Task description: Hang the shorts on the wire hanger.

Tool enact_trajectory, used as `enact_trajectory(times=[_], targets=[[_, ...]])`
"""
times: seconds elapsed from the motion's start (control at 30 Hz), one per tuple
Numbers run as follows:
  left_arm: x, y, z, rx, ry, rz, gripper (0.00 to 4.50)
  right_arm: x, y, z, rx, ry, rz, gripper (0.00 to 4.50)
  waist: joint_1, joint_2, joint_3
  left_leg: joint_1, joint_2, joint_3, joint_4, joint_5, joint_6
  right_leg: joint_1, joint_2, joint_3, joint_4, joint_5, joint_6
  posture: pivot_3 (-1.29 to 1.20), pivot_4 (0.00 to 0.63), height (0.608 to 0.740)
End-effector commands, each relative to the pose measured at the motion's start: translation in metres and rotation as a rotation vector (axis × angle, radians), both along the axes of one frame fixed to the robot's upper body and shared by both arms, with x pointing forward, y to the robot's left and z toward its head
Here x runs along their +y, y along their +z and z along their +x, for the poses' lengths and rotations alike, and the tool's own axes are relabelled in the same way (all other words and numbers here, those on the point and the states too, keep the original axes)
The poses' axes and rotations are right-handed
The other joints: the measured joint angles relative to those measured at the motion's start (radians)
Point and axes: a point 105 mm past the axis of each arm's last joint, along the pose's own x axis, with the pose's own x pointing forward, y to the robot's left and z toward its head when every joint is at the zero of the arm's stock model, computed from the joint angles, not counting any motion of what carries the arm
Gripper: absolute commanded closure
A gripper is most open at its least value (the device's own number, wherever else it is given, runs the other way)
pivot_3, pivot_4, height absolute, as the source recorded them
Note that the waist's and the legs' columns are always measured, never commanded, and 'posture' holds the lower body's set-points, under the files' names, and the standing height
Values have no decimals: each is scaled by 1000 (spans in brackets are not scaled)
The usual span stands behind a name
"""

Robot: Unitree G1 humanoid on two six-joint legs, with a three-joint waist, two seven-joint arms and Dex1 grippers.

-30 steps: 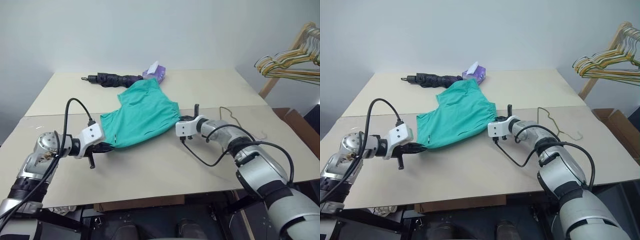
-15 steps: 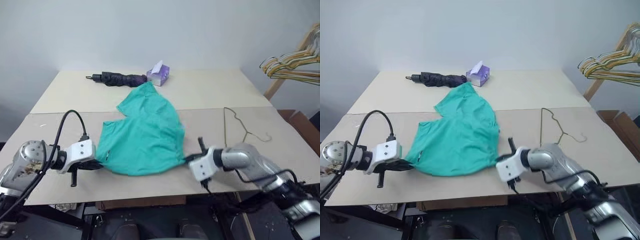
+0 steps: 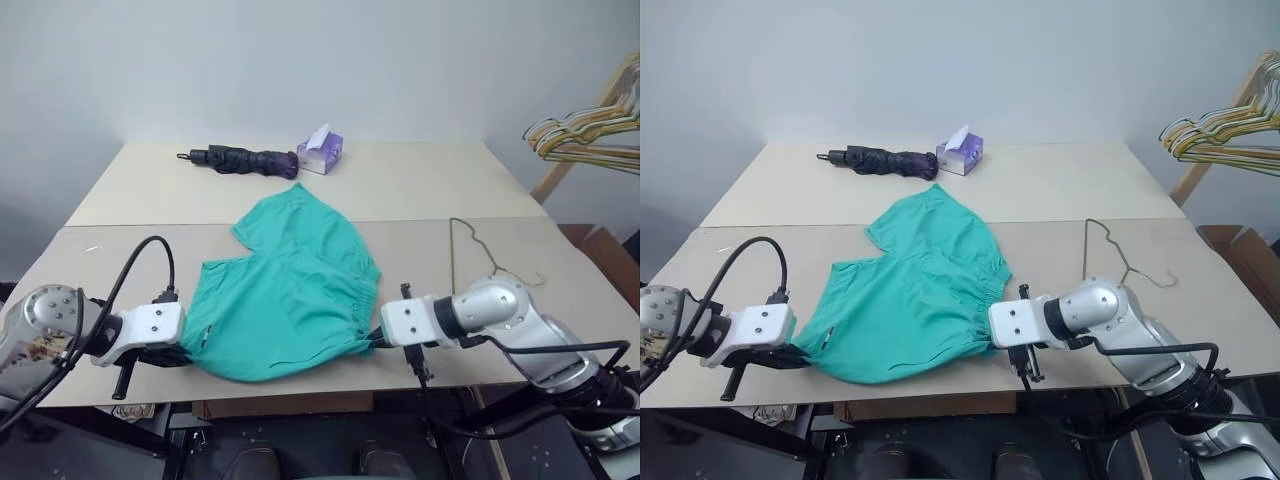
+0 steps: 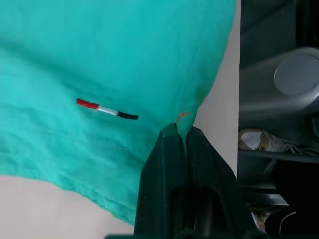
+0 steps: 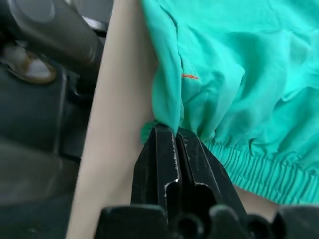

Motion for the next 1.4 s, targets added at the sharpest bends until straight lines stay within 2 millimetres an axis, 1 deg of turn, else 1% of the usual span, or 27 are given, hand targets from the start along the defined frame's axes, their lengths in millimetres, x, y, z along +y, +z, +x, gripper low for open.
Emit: enact_trajectory(times=[0.03, 0.07, 0.13, 0.17, 0.2, 0.23, 0.27, 0.3, 0.33, 0.37, 0.4, 0.43, 0.5, 0.57, 0.63, 0.7, 0.77, 0.8, 0.83, 0.87, 0.9, 0.93, 0.97, 1.03, 1.1, 1.2, 1.4], targets=[[-5, 21, 26, -73, 38, -79, 4500, -4, 22, 23, 56, -99, 49, 4453, 8, 0, 0, 0, 0, 0, 0, 0, 0, 0, 0, 0, 0, 0, 0, 106, 0, 740], [-8, 21, 38, -91, 40, -72, 4500, -6, 24, 40, 57, -162, 51, 4453, 11, 0, 0, 1, 0, 0, 0, 0, 0, 1, 0, 0, 0, 0, 0, 107, 0, 740], [-11, 24, 76, -219, 71, -17, 4500, -9, 34, 84, -18, -328, 60, 4453, 16, 1, 0, 4, 0, 0, 0, 0, 0, 4, 1, 0, 0, 0, 0, 109, 0, 740], [-14, 35, 104, -332, 139, -21, 4500, -11, 46, 111, -84, -440, 85, 4453, 18, 0, 0, 6, 0, 0, 0, 0, 0, 7, 1, 0, 0, 0, 0, 105, 0, 740], [-20, 57, 136, -495, 228, -63, 4500, -15, 63, 140, -191, -571, 112, 4453, 23, 0, 0, 6, 0, 0, 0, 0, 0, 7, 1, 0, 0, 1, 0, 99, 0, 740], [-26, 89, 166, -667, 341, -146, 4500, -21, 84, 165, -308, -686, 144, 4453, 28, 0, 0, 7, 0, 0, 1, 1, 0, 8, 1, -1, 0, 1, -1, 93, 0, 740], [-30, 131, 190, -846, 485, -272, 4500, -30, 113, 187, -482, -791, 181, 4453, 35, -1, 0, 4, 0, -1, 1, 1, -1, 5, 2, -1, 0, 1, -1, 93, 0, 740], [-30, 169, 203, -992, 599, -388, 4500, -37, 143, 201, -656, -874, 233, 4453, 40, -3, 0, 1, 0, -2, 1, 1, -1, 3, 2, -1, 0, 2, -1, 83, 0, 740], [-28, 207, 206, -1124, 686, -506, 4500, -45, 176, 208, -841, -944, 299, 4453, 41, -4, -1, -8, 0, -2, 2, 1, -1, -6, 1, -1, 0, 3, -1, 78, 0, 740], [-28, 234, 203, -1217, 729, -596, 4500, -51, 201, 210, -982, -988, 350, 4453, 39, -5, -1, -18, 0, -2, 3, 2, -2, -16, 1, -1, 0, 4, -1, 74, 0, 740], [-29, 252, 199, -1279, 735, -669, 4500, -55, 219, 209, -1078, -1005, 389, 4453, 35, -5, -1, -28, -1, -2, 3, 8, -12, -25, 1, 0, 3, 5, 0, 69, 0, 740], [-32, 273, 189, -1322, 713, -782, 4500, -58, 241, 203, -1188, -1007, 461, 4453, 30, -5, -2, -31, -2, -2, 0, 9, -14, -28, -1, 0, 1, 5, 0, 69, 0, 740], [-37, 302, 169, -1374, 639, -981, 4500, -57, 271, 185, -1369, -960, 576, 4453, 18, -4, -3, -29, -5, -1, -7, 8, -15, -30, -4, 0, -1, 5, 0, 64, 0, 740], [-43, 311, 147, -1352, 515, -1108, 4500, -51, 276, 170, -1480, -847, 589, 4453, 1, -4, -3, -28, -6, -1, -10, 8, -15, -30, -4, -2, -2, 4, 0, 64, 0, 740], [-51, 294, 132, -1302, 362, -1044, 4500, -42, 258, 164, -1458, -744, 570, 4453, -18, -3, -3, -29, -6, -1, -15, 7, -15, -28, -4, -2, -10, 4, 1, 67, 0, 740], [-55, 261, 126, -1210, 255, -895, 4500, -34, 225, 165, -1387, -651, 490, 4453, -38, -3, -4, -26, -6, -1, -17, 7, -15, -26, -4, -2, -12, 4, 2, 72, 0, 740], [-52, 211, 116, -1030, 161, -707, 4500, -26, 173, 164, -1353, -471, 284, 4453, -59, -3, -4, -26, -6, -1, -17, 8, -16, -24, -4, -2, -14, 3, 2, 81, 0, 740], [-50, 197, 112, -977, 136, -657, 4500, -25, 158, 163, -1333, -419, 229, 4453, -67, -3, -3, -25, -6, -1, -17, 9, -18, -24, -4, -1, -14, 3, 2, 81, 0, 740], [-44, 162, 102, -853, 89, -514, 4500, -21, 123, 158, -1248, -323, 145, 4453, -72, -2, -2, -22, -6, -1, -15, 10, -18, -22, -4, -1, -13, 3, 2, 89, 0, 740], [-39, 140, 94, -767, 60, -426, 4500, -18, 101, 153, -1187, -268, 102, 4453, -81, -2, -2, -22, -6, -2, -10, 10, -17, -23, -4, -1, -11, 3, 2, 92, 0, 740], [-30, 110, 84, -639, 58, -321, 4500, -17, 65, 144, -1097, -166, 22, 4453, -86, -2, -2, -21, -6, -2, -10, 8, -11, -23, -3, 1, -8, 4, 2, 100, 0, 740], [-22, 88, 74, -544, 50, -244, 4500, -17, 39, 135, -1020, -99, -30, 4453, -90, -2, -2, -17, -6, -2, -9, 7, -10, -20, -3, 2, -5, 4, 2, 105, 0, 740], [-18, 78, 68, -497, 49, -207, 4500, -18, 26, 130, -979, -64, -56, 4453, -88, -1, -2, -10, -5, -2, -10, 6, -8, -13, -2, 2, -5, 3, 2, 107, 0, 740], [-6, 42, 49, -349, 41, -77, 4500, -15, -11, 109, -838, 40, -103, 4453, -81, -2, -1, -3, -5, -1, -9, 4, -6, -8, -2, 2, -2, 2, 1, 114, 0, 740], [0, 20, 34, -262, 23, 7, 4500, -13, -29, 98, -768, 85, -127, 4453, -73, -2, -1, 0, -5, -1, -8, 5, -5, -6, -2, 2, 1, 3, 1, 118, 0, 740], [1, 0, 19, -189, -4, 76, 4500, -13, -34, 89, -733, 130, -153, 4453, -56, -2, -1, 3, -5, -1, -8, 5, -5, -3, -2, 3, 2, 3, 0, 119, 0, 740], [-2, -10, -9, -56, -66, 126, 4500, -28, -37, 77, -683, 196, -245, 4453, -27, -2, -1, -2, -4, -1, -8, 5, -5, -8, -2, 3, 1, 3, 0, 113, 0, 740]])
